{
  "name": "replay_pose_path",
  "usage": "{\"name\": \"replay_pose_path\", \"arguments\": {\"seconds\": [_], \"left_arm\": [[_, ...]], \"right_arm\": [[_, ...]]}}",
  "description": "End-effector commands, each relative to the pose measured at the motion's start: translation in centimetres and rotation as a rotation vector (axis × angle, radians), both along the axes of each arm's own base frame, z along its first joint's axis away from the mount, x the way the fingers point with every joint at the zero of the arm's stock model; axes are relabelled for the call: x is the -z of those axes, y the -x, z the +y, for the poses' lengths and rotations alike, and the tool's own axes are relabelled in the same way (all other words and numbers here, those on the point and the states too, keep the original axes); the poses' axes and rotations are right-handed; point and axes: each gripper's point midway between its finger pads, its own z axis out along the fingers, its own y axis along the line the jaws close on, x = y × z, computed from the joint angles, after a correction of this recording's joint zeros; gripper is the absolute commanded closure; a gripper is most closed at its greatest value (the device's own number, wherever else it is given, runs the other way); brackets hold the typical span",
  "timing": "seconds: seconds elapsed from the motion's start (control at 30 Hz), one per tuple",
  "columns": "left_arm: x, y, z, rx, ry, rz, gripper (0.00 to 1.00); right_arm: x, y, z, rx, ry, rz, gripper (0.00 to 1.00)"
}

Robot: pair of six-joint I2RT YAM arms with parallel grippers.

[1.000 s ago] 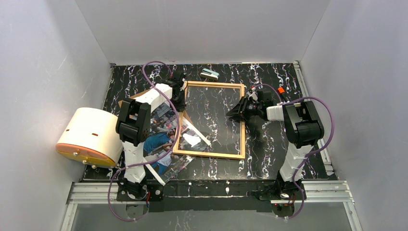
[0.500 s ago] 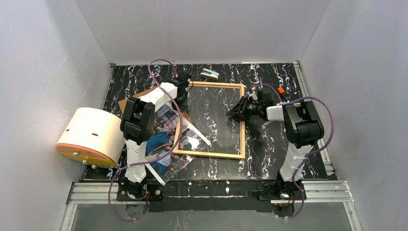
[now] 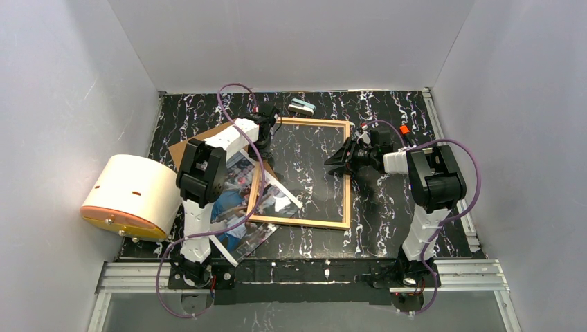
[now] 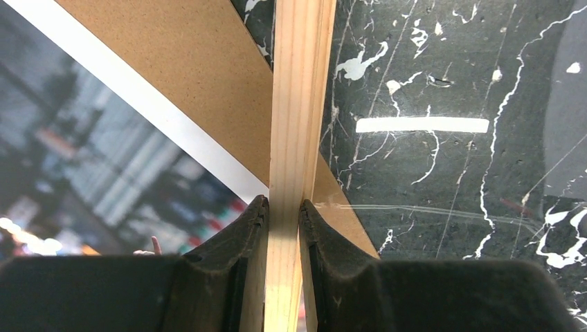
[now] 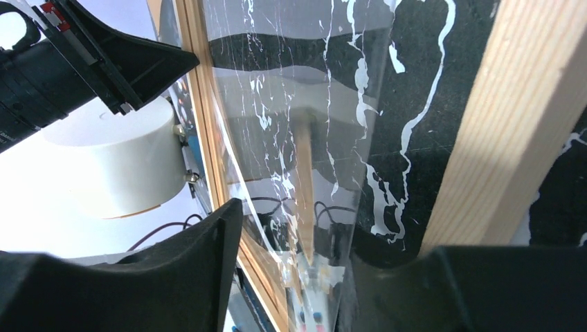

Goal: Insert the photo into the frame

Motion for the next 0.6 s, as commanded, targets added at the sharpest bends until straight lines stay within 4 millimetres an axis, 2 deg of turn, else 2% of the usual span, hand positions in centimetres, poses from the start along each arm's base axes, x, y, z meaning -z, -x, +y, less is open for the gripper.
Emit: {"name": "replay_pose_path", "arguments": {"seconds": [0.0, 0.23, 0.43, 0.57], "left_arm": [[4.1, 4.6, 5.4, -0.021, -0.234, 0.221, 0.99], [4.3, 4.8, 5.2, -0.023, -0.222, 0.227, 1.00], [4.3, 4.6, 4.7, -0.019, -0.197, 0.227, 1.00], [4.3, 4.5, 4.3, -0.017, -0.176, 0.226, 1.00]], "right_arm": [[-1.9, -0.6, 0.4, -0.010, -0.015, -0.057, 0.44], [-4.1, -1.3, -1.1, 0.054, 0.011, -0.074, 0.37], [-5.0, -1.5, -4.9, 0.156, 0.125, -0.066, 0.36], [-4.6, -1.3, -7.1, 0.202, 0.230, -0.057, 0.35]]}}
